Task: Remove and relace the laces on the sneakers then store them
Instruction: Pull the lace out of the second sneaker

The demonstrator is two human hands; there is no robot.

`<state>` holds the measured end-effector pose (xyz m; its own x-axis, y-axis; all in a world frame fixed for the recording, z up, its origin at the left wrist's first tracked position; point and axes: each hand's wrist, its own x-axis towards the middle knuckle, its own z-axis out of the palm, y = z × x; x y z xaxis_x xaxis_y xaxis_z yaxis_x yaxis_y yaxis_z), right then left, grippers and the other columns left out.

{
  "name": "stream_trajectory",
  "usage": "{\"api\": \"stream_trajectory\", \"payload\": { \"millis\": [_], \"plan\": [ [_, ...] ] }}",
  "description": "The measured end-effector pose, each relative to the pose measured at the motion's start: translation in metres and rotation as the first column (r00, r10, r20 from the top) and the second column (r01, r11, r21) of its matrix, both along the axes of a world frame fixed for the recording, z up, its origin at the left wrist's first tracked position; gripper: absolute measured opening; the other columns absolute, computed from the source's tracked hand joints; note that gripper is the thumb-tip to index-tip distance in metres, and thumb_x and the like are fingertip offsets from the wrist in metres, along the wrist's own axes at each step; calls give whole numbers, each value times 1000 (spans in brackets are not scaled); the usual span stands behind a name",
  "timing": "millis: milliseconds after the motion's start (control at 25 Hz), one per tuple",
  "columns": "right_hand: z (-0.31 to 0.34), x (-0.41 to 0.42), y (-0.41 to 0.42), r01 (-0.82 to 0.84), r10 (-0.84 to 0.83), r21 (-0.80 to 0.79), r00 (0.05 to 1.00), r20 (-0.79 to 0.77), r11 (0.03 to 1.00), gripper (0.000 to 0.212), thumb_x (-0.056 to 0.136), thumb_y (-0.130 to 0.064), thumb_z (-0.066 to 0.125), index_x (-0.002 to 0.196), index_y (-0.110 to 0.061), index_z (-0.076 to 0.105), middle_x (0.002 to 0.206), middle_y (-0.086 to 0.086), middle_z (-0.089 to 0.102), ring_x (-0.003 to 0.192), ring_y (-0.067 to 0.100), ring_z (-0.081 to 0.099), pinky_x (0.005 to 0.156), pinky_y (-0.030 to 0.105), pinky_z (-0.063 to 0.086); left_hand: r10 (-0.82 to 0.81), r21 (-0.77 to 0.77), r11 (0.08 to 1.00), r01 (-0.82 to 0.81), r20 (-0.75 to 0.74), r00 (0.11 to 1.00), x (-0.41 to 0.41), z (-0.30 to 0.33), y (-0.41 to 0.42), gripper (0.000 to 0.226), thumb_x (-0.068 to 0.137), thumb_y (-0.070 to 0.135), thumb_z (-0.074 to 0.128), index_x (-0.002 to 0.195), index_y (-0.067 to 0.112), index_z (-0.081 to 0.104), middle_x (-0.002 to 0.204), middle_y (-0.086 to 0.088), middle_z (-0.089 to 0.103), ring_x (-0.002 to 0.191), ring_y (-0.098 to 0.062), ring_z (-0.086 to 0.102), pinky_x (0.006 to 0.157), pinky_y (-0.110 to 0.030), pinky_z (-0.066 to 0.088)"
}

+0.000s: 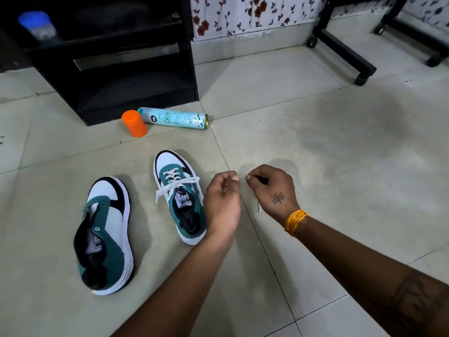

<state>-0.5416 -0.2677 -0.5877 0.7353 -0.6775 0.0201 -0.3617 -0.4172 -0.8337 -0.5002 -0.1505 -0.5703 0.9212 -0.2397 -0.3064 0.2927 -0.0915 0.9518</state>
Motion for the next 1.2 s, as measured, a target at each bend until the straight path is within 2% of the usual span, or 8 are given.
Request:
{"api": "stream_trajectory", "payload": {
  "millis": [200,400,560,640,720,840,960,1200],
  "plan": [
    [15,26,48,-205,198,61,975,98,977,9,90,-17,72,82,-22,74,76,-10,72,76,4,67,70,18,51,118,58,988,-145,332,936,12,20,64,13,99,13,63,99,20,74,91,10,74,83,-4,67,77,-14,49],
    [12,63,86,-332,330,-13,935,128,943,8,88,-17,73,93,-23,73,76,-12,71,70,4,65,70,22,52,135,283,907,-313,507,851,52,14,120,12,91,22,71,103,26,72,97,9,69,84,-12,65,78,-30,52],
    [16,79,103,-554,578,-304,816,-14,775,35,84,-17,66,118,-27,68,82,-11,62,79,18,61,73,32,50,-1,499,844,-197,368,930,74,2,145,14,85,31,81,97,28,74,86,14,69,80,-6,63,65,-16,41],
    [18,85,106,-616,643,-417,760,-92,668,34,85,-20,65,118,-26,69,89,-7,63,86,22,62,72,35,50,12,448,878,-170,333,943,76,-2,150,7,85,25,82,86,26,76,75,12,72,70,-5,65,62,-17,42],
    [15,92,106,-615,655,-447,751,-83,649,20,87,-23,64,106,-25,72,88,-4,64,84,22,61,70,39,51,81,271,950,-153,259,963,73,-2,150,7,88,14,79,85,20,77,75,4,75,64,-6,63,65,-22,49],
    [9,91,104,-515,546,-239,834,80,823,6,89,-20,71,92,-24,75,83,-10,69,78,8,63,76,32,52,171,96,978,-186,145,974,69,-7,151,19,91,4,66,87,21,75,79,-1,76,69,-13,67,67,-32,56],
    [6,86,100,-409,411,-44,898,157,911,7,89,-16,76,94,-20,79,89,-12,74,80,-3,65,80,19,51,66,273,954,-127,221,973,65,-16,145,4,82,31,72,83,33,75,80,12,75,77,-9,72,77,-35,60],
    [1,76,92,-349,321,172,931,171,921,5,87,-16,77,86,-20,79,80,-9,77,73,8,70,77,36,60,-42,384,914,-132,412,910,62,-17,131,10,85,19,80,77,22,74,74,12,73,70,-4,68,71,-27,55]
  ]
}}
